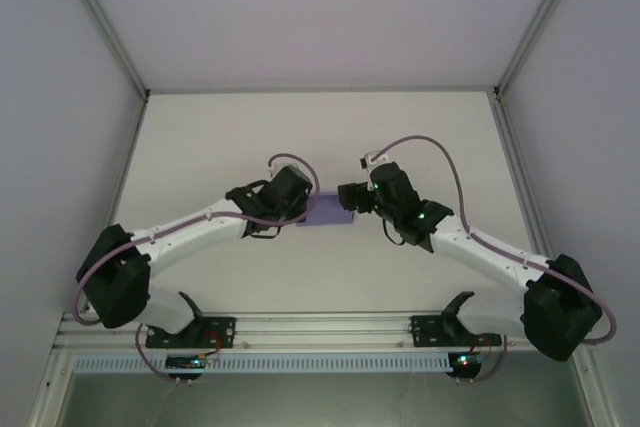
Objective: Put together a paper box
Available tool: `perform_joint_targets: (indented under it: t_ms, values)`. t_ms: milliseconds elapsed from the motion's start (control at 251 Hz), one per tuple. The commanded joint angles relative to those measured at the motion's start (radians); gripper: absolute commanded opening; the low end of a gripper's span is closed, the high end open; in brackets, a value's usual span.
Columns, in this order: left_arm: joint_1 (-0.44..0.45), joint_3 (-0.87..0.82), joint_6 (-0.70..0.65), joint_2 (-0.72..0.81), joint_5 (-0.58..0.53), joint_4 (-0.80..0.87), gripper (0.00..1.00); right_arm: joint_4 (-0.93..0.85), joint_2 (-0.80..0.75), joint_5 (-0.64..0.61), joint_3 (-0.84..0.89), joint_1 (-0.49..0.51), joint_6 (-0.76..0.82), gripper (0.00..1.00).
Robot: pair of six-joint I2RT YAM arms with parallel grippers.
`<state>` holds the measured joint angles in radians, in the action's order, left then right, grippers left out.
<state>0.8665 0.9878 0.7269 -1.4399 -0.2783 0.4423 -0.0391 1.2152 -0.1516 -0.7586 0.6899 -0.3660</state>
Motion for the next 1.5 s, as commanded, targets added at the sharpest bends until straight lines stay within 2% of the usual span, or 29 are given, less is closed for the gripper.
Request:
perform_joint_targets:
  t_ms: [0,96,172,267,315,543,615,678,722,926,1066,1173,1245,1373,1441,1493]
  values:
    - [0.015,-0.004,-0.012,-0.056,0.057,0.115,0.00,-0.028,0.050,0.041,-0.037,-0.031,-0.029,0.68]
    - [0.016,0.005,-0.021,-0.062,0.058,0.138,0.00,-0.034,0.093,0.080,-0.037,-0.048,-0.056,0.66]
    - [0.016,0.015,-0.032,-0.065,0.061,0.140,0.07,-0.039,0.121,0.112,-0.030,-0.059,-0.090,0.65]
    - [0.014,0.034,-0.052,-0.058,0.065,0.145,0.07,-0.039,0.141,0.126,-0.006,-0.067,-0.126,0.60]
    - [0.015,0.046,-0.070,-0.045,0.069,0.144,0.12,-0.033,0.148,0.132,0.010,-0.067,-0.141,0.58]
    - [0.002,0.099,-0.209,0.049,0.165,0.129,0.48,-0.027,0.162,0.141,0.057,-0.067,-0.184,0.52]
    - [-0.016,0.104,-0.223,0.068,0.214,0.125,0.70,-0.028,0.165,0.139,0.064,-0.066,-0.194,0.52]
    - [-0.038,0.104,-0.218,0.078,0.231,0.088,0.84,-0.027,0.165,0.140,0.067,-0.068,-0.198,0.52]
    - [-0.060,0.101,-0.210,0.074,0.250,0.074,1.00,-0.025,0.167,0.143,0.068,-0.069,-0.199,0.52]
    - [-0.169,0.066,-0.142,0.026,0.340,-0.001,1.00,-0.030,0.179,0.152,0.068,-0.072,-0.200,0.52]
    - [-0.237,-0.017,-0.099,0.021,0.427,-0.088,1.00,-0.035,0.183,0.156,0.077,-0.081,-0.206,0.52]
    - [-0.281,-0.095,-0.073,0.018,0.485,-0.157,0.86,-0.024,0.185,0.170,0.095,-0.090,-0.212,0.52]
    - [-0.289,-0.152,-0.059,0.020,0.537,-0.234,0.81,-0.011,0.188,0.193,0.111,-0.096,-0.214,0.52]
    - [-0.299,-0.210,-0.027,-0.003,0.559,-0.273,0.68,0.023,0.204,0.263,0.149,-0.110,-0.214,0.52]
    - [-0.306,-0.242,-0.008,-0.011,0.586,-0.296,0.61,0.030,0.216,0.306,0.172,-0.121,-0.214,0.51]
    - [-0.308,-0.264,0.005,-0.014,0.596,-0.309,0.56,0.033,0.225,0.329,0.187,-0.127,-0.215,0.46]
